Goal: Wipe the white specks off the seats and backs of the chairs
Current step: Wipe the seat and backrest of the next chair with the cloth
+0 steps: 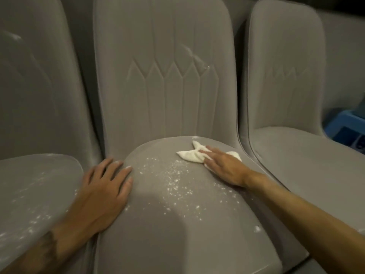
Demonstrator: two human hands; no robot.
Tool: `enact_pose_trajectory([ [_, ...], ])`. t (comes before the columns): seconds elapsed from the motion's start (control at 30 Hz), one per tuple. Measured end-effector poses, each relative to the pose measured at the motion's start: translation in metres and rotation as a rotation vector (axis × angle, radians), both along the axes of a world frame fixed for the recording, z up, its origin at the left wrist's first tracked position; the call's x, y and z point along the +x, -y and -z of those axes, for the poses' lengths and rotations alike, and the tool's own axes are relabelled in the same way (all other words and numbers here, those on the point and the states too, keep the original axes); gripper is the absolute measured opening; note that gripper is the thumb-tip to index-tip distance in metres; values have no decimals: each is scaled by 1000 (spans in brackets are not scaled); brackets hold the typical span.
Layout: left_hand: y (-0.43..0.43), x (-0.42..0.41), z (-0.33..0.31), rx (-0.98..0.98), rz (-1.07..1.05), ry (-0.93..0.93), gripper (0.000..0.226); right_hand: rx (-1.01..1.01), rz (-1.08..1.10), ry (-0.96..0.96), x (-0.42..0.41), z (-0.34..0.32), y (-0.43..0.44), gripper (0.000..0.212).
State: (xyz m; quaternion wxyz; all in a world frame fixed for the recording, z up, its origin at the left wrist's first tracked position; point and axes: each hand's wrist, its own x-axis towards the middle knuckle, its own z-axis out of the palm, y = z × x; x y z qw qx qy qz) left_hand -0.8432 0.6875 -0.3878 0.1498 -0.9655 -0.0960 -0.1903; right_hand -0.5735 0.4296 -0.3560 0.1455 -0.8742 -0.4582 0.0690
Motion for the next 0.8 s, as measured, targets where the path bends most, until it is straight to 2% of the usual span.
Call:
enact_pose_trajectory([
  [0.1, -1, 3, 6, 3, 7, 38, 46, 60, 109, 35, 17, -1, 7, 46],
  [0.2, -2, 6, 11, 28, 35, 93, 41, 113, 154, 50, 16, 4, -32, 43],
  [0.33, -5, 6, 11, -16, 17, 96, 45, 128, -14, 45, -6, 9, -79, 44],
  [0.47, -2, 5, 11, 25, 17, 93, 46, 29, -130, 137, 5, 10, -44, 46],
  [0.57, 3, 5, 7, 51, 1, 104, 46, 23, -29, 95, 28, 7, -21, 45],
  [0.67, 7, 4, 8, 41, -16, 76, 46, 72, 99, 74, 26, 5, -45, 41],
  [0.8, 7, 3, 4, -82, -66, 79, 53, 112, -95, 56, -23, 13, -97, 46],
])
